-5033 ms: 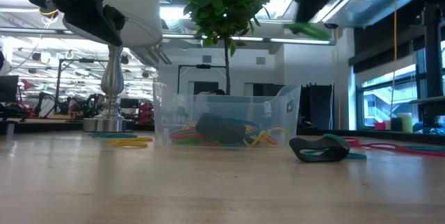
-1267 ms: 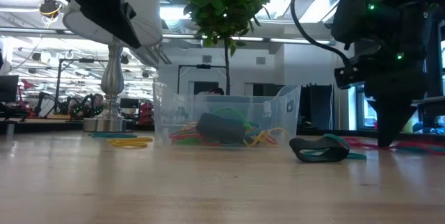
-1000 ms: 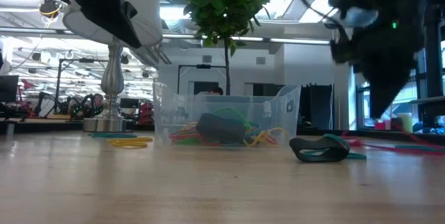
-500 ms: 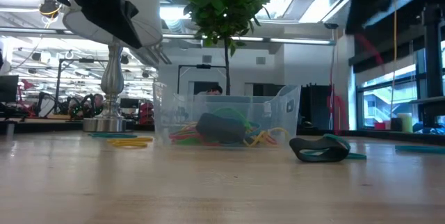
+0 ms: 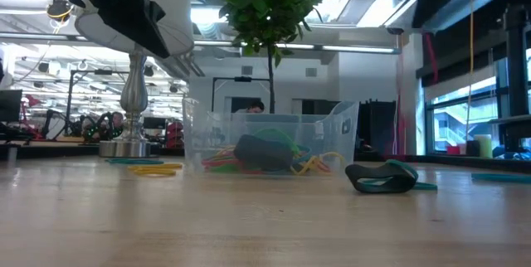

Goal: Pick and place rubber bands into bin
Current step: Put the middle red rubber band into the transparent container, then put the left red rubber band into the transparent container

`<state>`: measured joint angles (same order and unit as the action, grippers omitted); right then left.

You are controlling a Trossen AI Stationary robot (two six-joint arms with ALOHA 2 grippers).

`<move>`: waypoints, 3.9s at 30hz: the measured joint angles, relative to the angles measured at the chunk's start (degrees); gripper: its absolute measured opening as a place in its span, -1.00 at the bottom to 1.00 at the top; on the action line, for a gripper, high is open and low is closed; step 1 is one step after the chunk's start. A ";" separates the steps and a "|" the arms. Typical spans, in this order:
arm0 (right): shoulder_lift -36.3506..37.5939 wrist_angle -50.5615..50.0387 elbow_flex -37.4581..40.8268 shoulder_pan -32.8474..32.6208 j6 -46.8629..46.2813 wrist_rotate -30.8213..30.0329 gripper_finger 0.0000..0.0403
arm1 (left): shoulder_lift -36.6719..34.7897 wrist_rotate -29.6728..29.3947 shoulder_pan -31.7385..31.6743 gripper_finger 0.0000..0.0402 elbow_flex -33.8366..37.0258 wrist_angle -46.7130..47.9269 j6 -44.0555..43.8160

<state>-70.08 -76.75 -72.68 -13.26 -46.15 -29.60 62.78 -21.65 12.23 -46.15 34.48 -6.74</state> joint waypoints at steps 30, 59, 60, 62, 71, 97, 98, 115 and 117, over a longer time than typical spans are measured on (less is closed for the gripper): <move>-0.04 5.41 33.25 0.33 -22.79 10.10 -0.73 | 0.00 0.29 0.00 -0.98 0.00 -0.04 -1.63; -0.02 29.05 32.43 19.91 27.81 21.63 -0.35 | 0.00 0.24 -0.01 -0.98 0.00 -0.07 -1.62; -0.02 29.05 32.43 20.36 30.23 21.75 -0.35 | 0.00 0.24 -0.01 -0.98 0.00 -0.05 -1.62; -0.19 29.32 32.43 21.37 31.79 22.64 -0.36 | 0.00 0.24 -0.01 -0.98 0.00 -0.06 -1.64; -8.66 29.94 32.43 22.80 32.97 24.92 -0.36 | 0.00 -0.35 -0.02 -0.98 0.00 -0.25 -2.33; -17.61 33.27 29.57 25.16 34.89 22.41 -0.36 | 0.00 -0.81 -0.02 -0.98 0.00 -0.17 -4.07; -18.14 33.84 29.57 25.18 35.23 22.40 -0.36 | 0.00 -0.81 -0.02 -0.98 0.00 -0.17 -4.07; -19.87 30.61 29.59 25.16 36.09 25.17 -0.71 | -0.02 -0.22 0.00 -0.98 0.00 -0.20 -4.76; -19.86 30.12 29.59 25.14 36.12 25.41 -0.89 | -0.02 -0.22 -0.02 -0.98 0.00 -0.19 -4.70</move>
<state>-89.95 -46.63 -43.09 11.88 -10.03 -4.19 62.76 -21.87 12.21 -46.15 34.29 -11.45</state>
